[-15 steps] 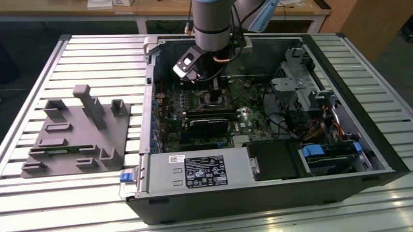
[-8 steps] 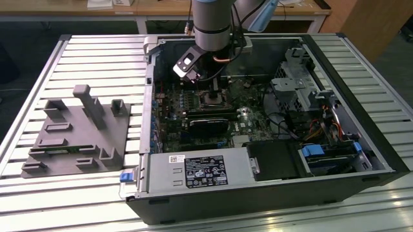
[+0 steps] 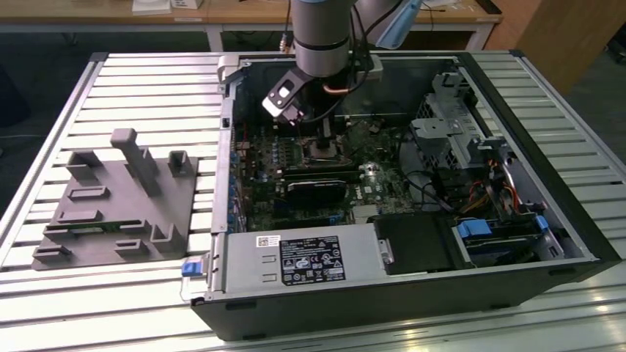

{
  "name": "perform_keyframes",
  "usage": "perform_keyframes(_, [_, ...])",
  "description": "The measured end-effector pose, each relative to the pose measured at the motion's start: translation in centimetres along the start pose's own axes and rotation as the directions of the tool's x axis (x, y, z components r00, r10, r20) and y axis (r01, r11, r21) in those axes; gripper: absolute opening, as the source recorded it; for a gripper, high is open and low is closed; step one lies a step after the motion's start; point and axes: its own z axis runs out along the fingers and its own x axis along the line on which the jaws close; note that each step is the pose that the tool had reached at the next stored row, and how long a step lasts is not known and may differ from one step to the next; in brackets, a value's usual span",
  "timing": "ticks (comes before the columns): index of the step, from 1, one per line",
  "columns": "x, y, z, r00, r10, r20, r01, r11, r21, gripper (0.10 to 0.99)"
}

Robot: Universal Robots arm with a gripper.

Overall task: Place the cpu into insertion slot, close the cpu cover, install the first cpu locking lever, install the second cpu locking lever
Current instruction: 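Place the cpu into insertion slot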

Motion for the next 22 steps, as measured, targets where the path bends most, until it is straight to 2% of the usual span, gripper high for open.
perform_keyframes(5, [0.02, 0.07, -0.71, 1.0000, 0.000, -0.0004, 0.000, 1.0000, 0.000, 0.106])
perform_keyframes(22, [0.08, 0.42, -4.61, 1.0000, 0.000, -0.0005, 0.000, 1.0000, -0.002, 0.106])
